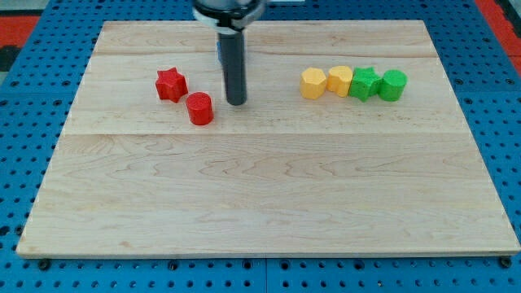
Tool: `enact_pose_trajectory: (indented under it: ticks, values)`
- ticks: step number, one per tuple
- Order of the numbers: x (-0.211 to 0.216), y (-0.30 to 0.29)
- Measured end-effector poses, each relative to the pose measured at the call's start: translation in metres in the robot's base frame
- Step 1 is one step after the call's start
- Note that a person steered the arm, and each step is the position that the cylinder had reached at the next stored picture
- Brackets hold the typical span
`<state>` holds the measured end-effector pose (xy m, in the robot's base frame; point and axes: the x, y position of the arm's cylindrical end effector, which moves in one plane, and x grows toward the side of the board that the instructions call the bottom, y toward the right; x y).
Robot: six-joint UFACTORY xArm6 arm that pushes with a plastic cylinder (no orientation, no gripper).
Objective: Move the red circle to the left
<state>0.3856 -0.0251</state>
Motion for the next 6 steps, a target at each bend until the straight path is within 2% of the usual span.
enact_pose_trajectory:
  ticks: [1,3,4,5,6]
  values:
    - [0.026,-0.008]
    - [0.026,-0.093]
    - [0.031,-0.085]
    - [0.036,-0.050]
    - [-0.006,-0.017]
